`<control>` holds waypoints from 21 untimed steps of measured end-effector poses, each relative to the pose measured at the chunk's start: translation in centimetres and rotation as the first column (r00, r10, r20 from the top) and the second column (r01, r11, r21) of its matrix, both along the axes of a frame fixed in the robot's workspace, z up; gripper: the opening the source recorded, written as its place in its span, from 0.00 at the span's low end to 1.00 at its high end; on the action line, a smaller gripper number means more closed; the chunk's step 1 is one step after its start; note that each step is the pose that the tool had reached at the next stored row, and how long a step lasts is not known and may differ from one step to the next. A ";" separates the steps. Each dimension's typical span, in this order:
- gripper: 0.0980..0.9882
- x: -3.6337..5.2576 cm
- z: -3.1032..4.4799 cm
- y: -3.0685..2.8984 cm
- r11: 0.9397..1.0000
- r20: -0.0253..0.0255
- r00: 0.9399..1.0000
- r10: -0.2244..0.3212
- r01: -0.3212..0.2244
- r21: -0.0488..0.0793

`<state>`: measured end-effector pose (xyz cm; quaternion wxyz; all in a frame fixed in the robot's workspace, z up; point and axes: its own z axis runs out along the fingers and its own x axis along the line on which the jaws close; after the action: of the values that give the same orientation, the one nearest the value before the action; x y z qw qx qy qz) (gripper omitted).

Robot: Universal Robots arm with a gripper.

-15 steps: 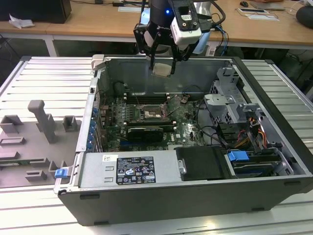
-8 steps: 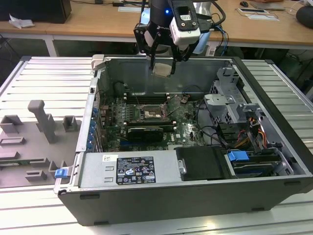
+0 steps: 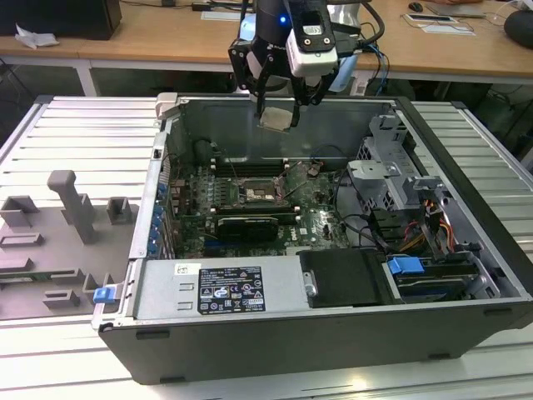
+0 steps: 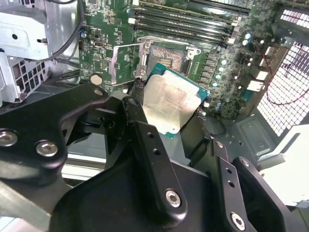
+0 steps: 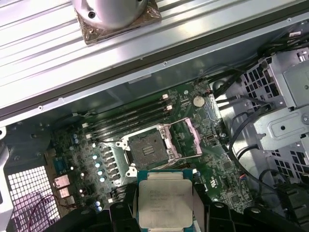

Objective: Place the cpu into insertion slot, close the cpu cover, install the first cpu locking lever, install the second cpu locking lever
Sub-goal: 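Place the cpu into insertion slot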

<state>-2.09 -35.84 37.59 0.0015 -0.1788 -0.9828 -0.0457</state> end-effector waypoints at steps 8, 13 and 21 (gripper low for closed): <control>0.50 0.00 0.00 0.00 0.999 0.000 0.999 -0.052 0.052 0.000; 0.50 0.00 -0.04 0.00 0.995 0.000 0.995 -0.098 0.098 -0.001; 0.50 0.00 -0.07 0.00 0.985 0.000 0.985 -0.175 0.175 -0.001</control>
<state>-2.10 -35.84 37.52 -0.0026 -0.2645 -0.9633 -0.0454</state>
